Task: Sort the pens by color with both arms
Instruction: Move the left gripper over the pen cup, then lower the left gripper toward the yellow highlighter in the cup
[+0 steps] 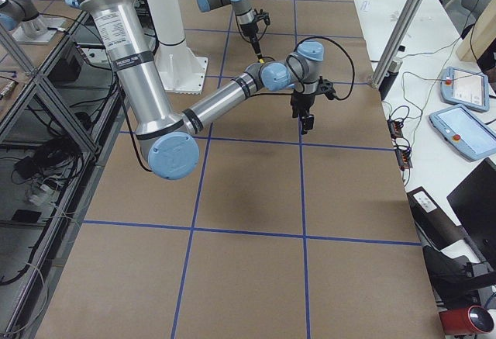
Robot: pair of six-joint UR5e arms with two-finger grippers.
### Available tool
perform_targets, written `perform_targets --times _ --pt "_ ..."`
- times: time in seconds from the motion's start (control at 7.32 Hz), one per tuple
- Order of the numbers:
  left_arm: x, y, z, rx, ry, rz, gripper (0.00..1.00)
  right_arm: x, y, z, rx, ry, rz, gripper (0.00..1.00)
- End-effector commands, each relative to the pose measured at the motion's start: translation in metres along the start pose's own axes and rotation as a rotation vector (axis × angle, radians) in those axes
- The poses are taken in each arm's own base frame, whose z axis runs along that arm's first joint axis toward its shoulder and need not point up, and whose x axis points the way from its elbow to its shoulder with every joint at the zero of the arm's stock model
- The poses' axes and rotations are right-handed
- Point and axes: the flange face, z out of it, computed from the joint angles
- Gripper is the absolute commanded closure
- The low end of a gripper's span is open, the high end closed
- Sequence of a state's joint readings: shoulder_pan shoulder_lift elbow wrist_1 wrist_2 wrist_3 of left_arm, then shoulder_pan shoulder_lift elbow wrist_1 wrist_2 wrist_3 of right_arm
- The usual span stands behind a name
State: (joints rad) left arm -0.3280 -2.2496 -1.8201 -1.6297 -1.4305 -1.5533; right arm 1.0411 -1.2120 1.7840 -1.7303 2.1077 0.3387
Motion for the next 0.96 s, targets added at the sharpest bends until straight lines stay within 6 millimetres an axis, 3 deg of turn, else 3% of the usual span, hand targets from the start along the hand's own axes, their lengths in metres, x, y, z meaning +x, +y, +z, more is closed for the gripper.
perform_targets --times 0.0,0.41,0.82 --pt "0.006 0.011 -0.002 0.063 0.014 -0.006 0.21 0.0 -0.001 -0.001 0.003 0.0 0.0 0.01" --pt "0.0 0.006 0.003 0.121 0.001 -0.003 0.21 0.0 -0.001 -0.002 0.004 0.0 -0.001 0.01" --pt "0.0 0.022 0.01 0.126 -0.011 0.015 0.28 0.002 -0.001 -0.004 0.006 0.001 0.002 0.01"
